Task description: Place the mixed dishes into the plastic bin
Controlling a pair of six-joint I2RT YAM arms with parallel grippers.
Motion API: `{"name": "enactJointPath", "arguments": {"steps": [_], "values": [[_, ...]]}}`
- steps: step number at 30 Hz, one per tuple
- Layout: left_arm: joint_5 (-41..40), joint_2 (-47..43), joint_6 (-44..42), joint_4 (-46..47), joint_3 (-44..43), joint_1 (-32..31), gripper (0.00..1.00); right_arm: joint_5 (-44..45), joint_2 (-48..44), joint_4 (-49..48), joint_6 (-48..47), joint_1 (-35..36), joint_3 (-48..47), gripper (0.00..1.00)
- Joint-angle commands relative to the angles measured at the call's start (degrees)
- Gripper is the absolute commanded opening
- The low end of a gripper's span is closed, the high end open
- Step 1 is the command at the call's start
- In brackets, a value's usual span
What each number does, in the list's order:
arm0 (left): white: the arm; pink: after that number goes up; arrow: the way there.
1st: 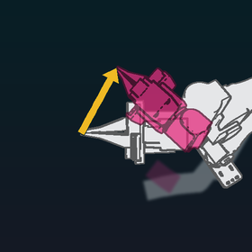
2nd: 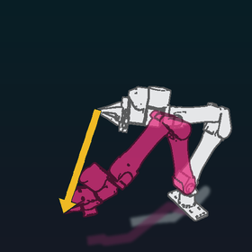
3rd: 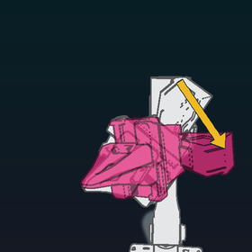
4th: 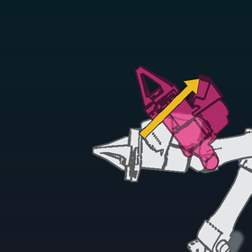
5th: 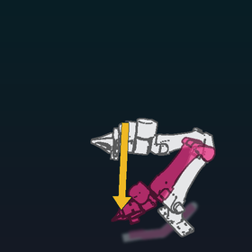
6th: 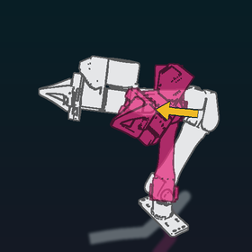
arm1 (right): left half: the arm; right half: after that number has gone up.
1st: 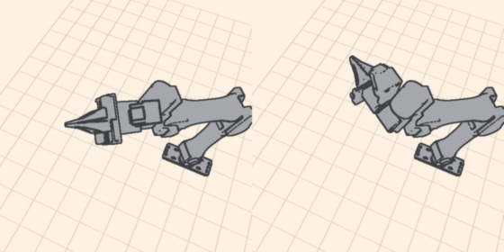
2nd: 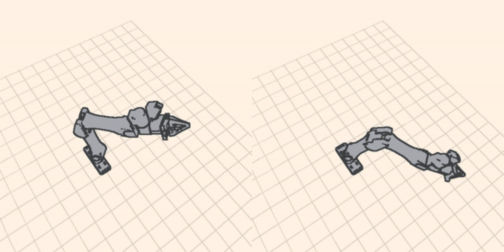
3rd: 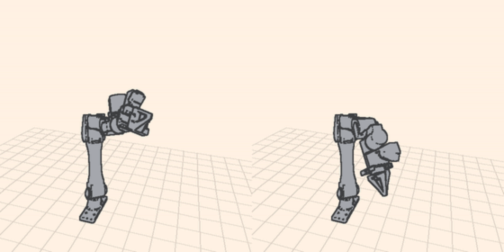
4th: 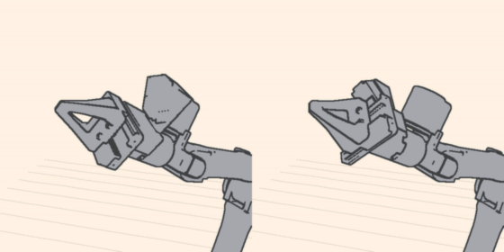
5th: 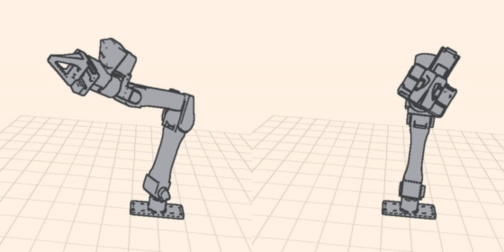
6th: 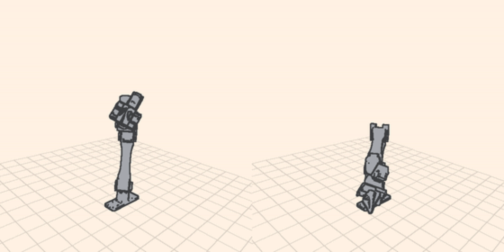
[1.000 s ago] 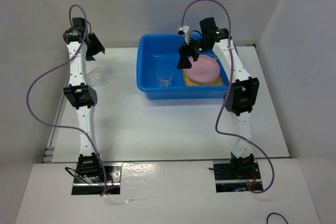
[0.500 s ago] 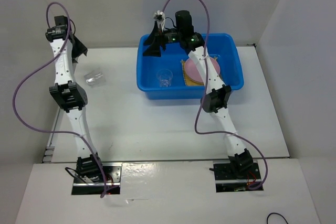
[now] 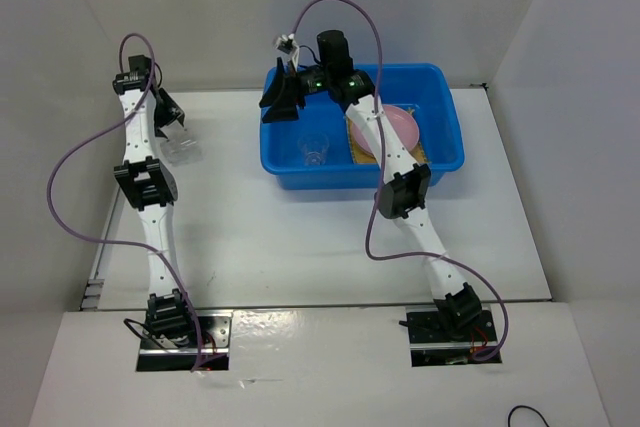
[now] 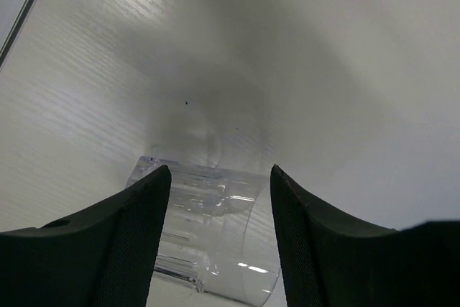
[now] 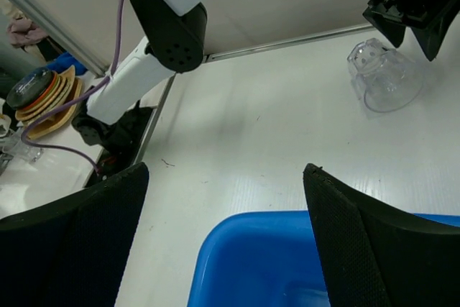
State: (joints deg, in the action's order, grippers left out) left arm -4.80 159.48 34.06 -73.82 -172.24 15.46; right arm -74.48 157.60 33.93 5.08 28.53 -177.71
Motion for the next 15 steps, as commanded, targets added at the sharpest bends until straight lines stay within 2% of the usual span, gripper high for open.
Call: {"name": "enactJointPath", "arguments": {"steps": [1,4,6,11,15], "values": [[2.42,1.89,-1.98,0.35,-2.57,0.71,0.65,-1.72,-0.10,2.62,0.98,-0.41,-1.59,0.92],[3.03,2.42,-2.51,-0.36,-2.05,0.71,0.62,-1.02,-0.10,3.95,0.37,-0.41,-1.59,0.92],[3.04,2.42,-2.51,-0.36,0.41,0.71,0.56,-1.02,-0.10,4.65,0.37,-0.94,-1.59,0.92],[3.57,0.14,-2.51,-0.36,5.68,-0.52,0.53,0.12,-0.10,7.81,-0.78,-0.94,-1.59,0.92],[-0.20,-3.55,-0.58,-0.36,14.99,-3.33,0.48,0.12,-0.63,9.21,-1.30,-0.94,-1.59,0.92]]}}
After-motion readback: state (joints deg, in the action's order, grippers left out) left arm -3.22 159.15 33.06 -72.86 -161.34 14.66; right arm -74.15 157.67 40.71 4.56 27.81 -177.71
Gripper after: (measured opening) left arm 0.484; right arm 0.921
